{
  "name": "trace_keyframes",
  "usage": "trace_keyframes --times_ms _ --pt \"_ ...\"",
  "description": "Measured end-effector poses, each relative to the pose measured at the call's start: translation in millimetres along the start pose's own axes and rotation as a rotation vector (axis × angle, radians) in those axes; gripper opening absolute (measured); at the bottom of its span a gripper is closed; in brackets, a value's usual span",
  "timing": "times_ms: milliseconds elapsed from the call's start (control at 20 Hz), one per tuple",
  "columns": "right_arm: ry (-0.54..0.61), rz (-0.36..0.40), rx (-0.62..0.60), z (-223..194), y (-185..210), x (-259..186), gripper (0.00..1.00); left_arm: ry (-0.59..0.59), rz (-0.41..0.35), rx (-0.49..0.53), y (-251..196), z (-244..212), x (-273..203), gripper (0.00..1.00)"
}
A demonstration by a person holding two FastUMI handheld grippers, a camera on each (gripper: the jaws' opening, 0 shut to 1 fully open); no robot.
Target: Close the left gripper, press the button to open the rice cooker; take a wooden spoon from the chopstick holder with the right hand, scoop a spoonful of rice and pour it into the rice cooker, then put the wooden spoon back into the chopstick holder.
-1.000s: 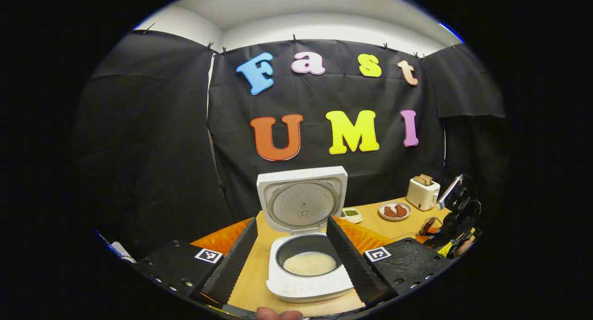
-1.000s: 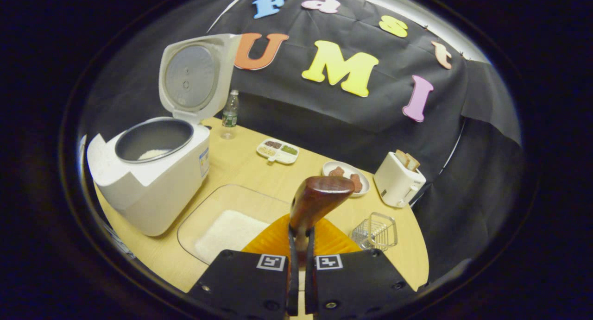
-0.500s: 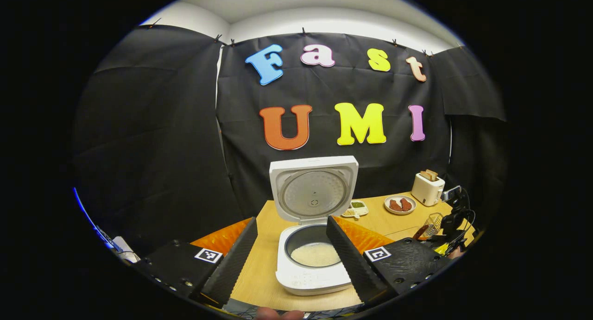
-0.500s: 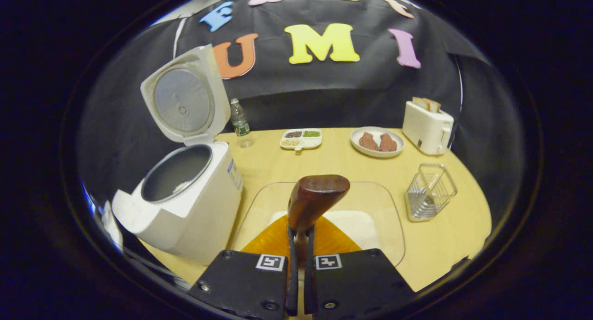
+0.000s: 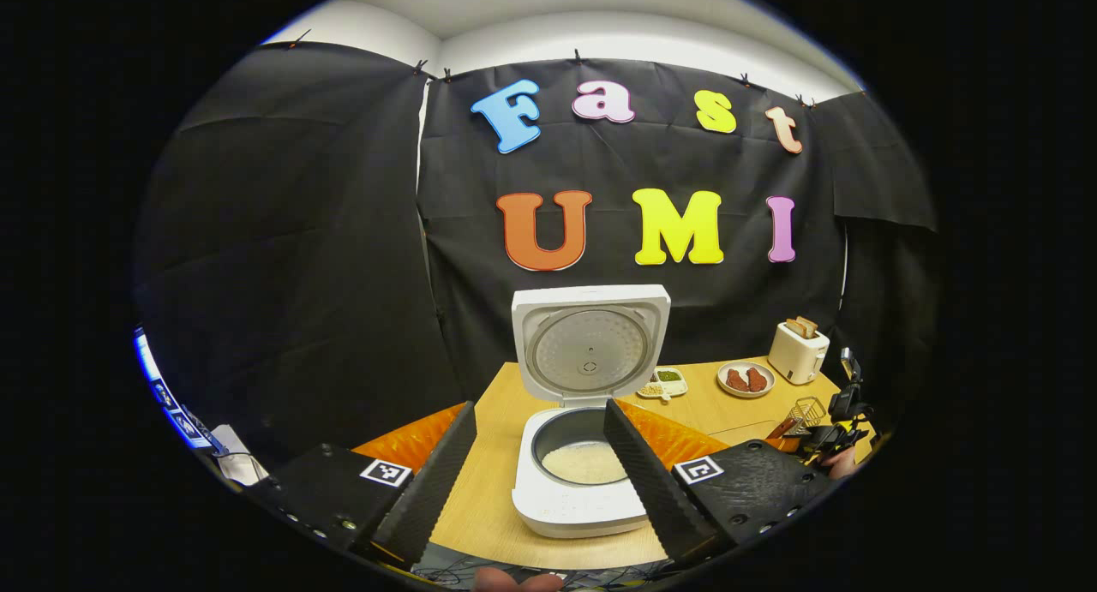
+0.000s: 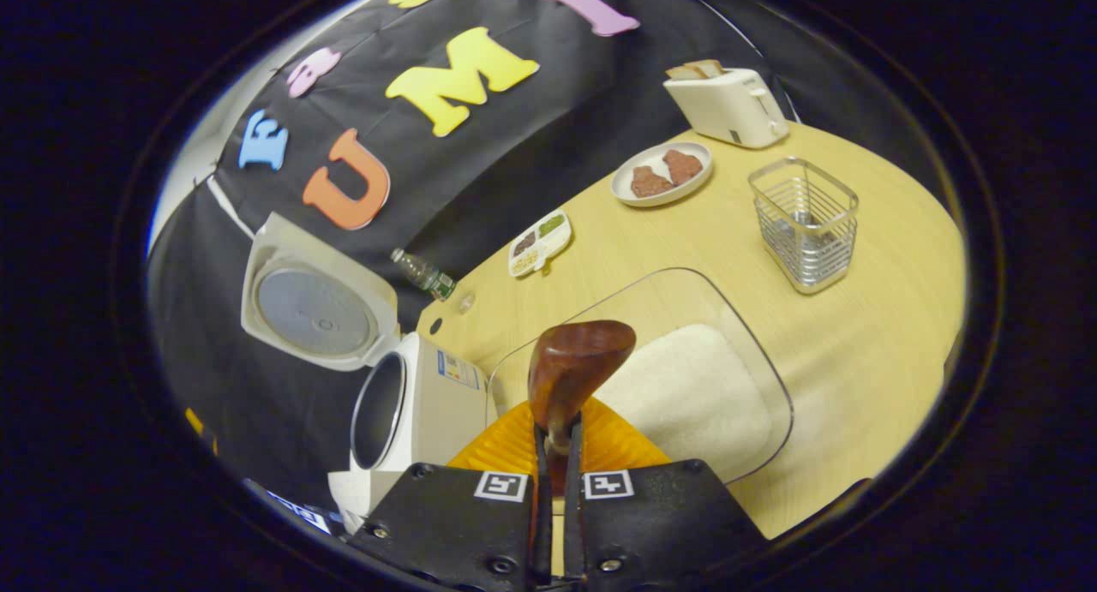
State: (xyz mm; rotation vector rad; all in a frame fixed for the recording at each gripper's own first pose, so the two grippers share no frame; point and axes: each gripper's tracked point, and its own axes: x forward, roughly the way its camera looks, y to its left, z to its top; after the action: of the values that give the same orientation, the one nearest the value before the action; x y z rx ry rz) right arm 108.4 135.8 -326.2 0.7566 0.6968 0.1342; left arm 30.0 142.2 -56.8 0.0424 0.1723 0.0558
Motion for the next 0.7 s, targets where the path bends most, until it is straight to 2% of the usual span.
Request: trace_keyframes --times_ms 150,400,550,700 --pt "-0.005 0.035 0.153 17 -16 -7 0.11 0.007 -0.012 -0.002 -17 0 -1 0.96" --pt "-0.056 0.075 0.246 59 -27 -40 0.11 -0.014 -0.052 -0.004 -55 7 2 0.96" --pt "-0.091 0.134 0.339 86 -20 -63 0.1 -0.03 -0.071 -0.012 -74 12 3 0.96" --pt "-0.108 0.214 0.399 109 4 -83 0.1 -0.045 -0.072 -0.022 -82 16 3 0.96"
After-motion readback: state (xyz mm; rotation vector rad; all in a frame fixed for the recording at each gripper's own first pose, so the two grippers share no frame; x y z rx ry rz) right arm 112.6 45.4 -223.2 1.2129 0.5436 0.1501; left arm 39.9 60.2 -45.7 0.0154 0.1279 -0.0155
